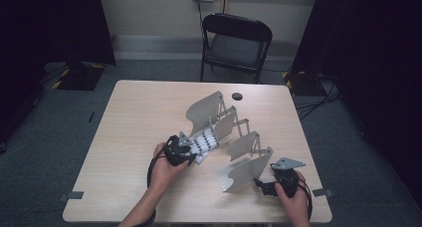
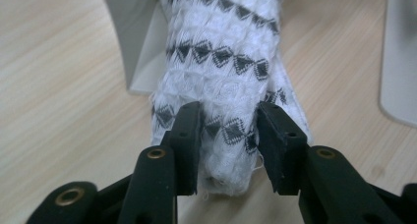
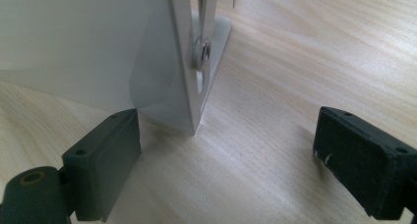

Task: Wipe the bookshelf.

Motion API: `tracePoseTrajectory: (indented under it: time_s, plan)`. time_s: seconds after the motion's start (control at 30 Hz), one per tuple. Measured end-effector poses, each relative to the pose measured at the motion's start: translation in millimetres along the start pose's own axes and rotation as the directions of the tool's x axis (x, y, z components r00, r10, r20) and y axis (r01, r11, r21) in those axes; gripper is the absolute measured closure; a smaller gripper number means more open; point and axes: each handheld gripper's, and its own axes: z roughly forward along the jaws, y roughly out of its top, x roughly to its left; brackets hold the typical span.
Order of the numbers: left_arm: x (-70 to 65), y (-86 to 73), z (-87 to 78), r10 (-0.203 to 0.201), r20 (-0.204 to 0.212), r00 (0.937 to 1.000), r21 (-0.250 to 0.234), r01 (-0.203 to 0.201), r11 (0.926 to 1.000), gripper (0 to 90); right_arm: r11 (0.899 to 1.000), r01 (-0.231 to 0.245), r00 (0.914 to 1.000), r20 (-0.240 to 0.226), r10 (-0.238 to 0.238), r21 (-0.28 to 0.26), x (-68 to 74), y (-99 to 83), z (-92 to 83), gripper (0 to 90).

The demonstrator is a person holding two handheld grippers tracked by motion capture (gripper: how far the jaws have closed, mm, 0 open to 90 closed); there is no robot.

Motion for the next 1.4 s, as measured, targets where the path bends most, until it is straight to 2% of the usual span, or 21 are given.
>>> tracePoseTrajectory:
  time_s: [0.03,0.13,0.27,0.3,0.33,0.43,0.57,0.7,0.83,0.9,0.97,1.07,1.13,1.2,1.37,1.4]
  plan:
    - [-0.6,3.0,2.1,0.005,0.002,1.0000,-0.013,-0.005,0.9999,64.5,1.000,0.000,1.0000,-0.001,0.000,0.000,0.0,0.1,0.1,10.1]
    - [-0.9,12.4,8.9,0.007,0.010,0.9999,-0.011,-0.007,0.9999,65.1,1.000,0.000,1.0000,-0.002,0.000,0.001,-0.1,0.1,0.0,10.1]
    - [-0.5,23.3,19.9,0.001,0.003,1.0000,-0.026,-0.001,0.9997,62.6,1.000,0.001,1.0000,-0.003,-0.001,-0.001,-0.3,0.2,0.3,10.1]
    - [-0.6,24.3,23.4,-0.019,0.003,0.9998,-0.032,0.019,0.9993,61.0,1.000,0.002,1.0000,-0.003,-0.002,-0.001,-0.4,0.3,0.4,10.1]
    - [1.1,24.9,25.3,-0.014,0.001,0.9999,-0.024,0.014,0.9996,60.4,1.000,0.003,1.0000,-0.003,-0.003,-0.001,-0.4,0.3,0.4,10.1]
    - [2.1,23.5,29.8,-0.050,0.012,0.9987,-0.031,0.050,0.9982,59.7,1.000,0.003,1.0000,-0.004,-0.003,-0.001,-0.3,0.3,0.4,10.0]
    - [1.8,18.0,22.7,-0.033,0.025,0.9991,-0.015,0.034,0.9993,62.2,1.000,0.004,1.0000,-0.003,-0.004,0.000,-0.1,0.3,0.5,10.0]
    - [1.7,7.7,12.0,-0.049,0.044,0.9979,-0.008,0.049,0.9988,63.4,1.000,0.004,1.0000,-0.003,-0.004,0.000,0.0,0.3,0.5,10.0]
    - [-1.4,-4.3,-1.7,-0.086,0.061,0.9945,0.000,0.086,0.9963,63.6,1.000,0.005,1.0000,-0.002,-0.005,0.003,0.3,0.4,0.4,9.9]
    - [-3.6,-6.5,-7.0,-0.078,0.054,0.9955,0.014,0.078,0.9969,63.6,1.000,0.005,1.0000,-0.002,-0.005,0.002,0.3,0.4,0.4,10.0]
    - [-5.2,-8.4,-12.2,-0.088,0.062,0.9942,0.017,0.087,0.9960,63.4,1.000,0.006,1.0000,-0.001,-0.006,0.002,0.3,0.4,0.4,10.0]
    - [-5.5,-6.0,-15.4,-0.104,0.045,0.9936,-0.014,0.104,0.9944,59.1,1.000,0.006,1.0000,-0.001,-0.006,0.002,0.3,0.4,0.4,9.9]
    - [-4.4,-1.1,-15.6,-0.098,0.031,0.9947,-0.044,0.099,0.9941,52.2,1.000,0.005,1.0000,-0.001,-0.005,0.003,0.3,0.4,0.4,9.9]
    - [-3.3,5.6,-14.7,-0.089,0.028,0.9956,-0.075,0.091,0.9930,49.3,1.000,0.005,1.0000,-0.001,-0.005,0.003,0.3,0.4,0.4,10.0]
    - [-2.8,18.0,-4.0,-0.076,-0.010,0.9970,-0.051,0.076,0.9958,41.9,1.000,0.005,1.0000,-0.001,-0.005,0.003,0.3,0.4,0.4,10.0]
    - [-3.6,18.5,0.2,-0.084,-0.005,0.9965,-0.051,0.083,0.9952,40.6,1.000,0.005,1.0000,-0.001,-0.005,0.003,0.3,0.4,0.4,10.0]
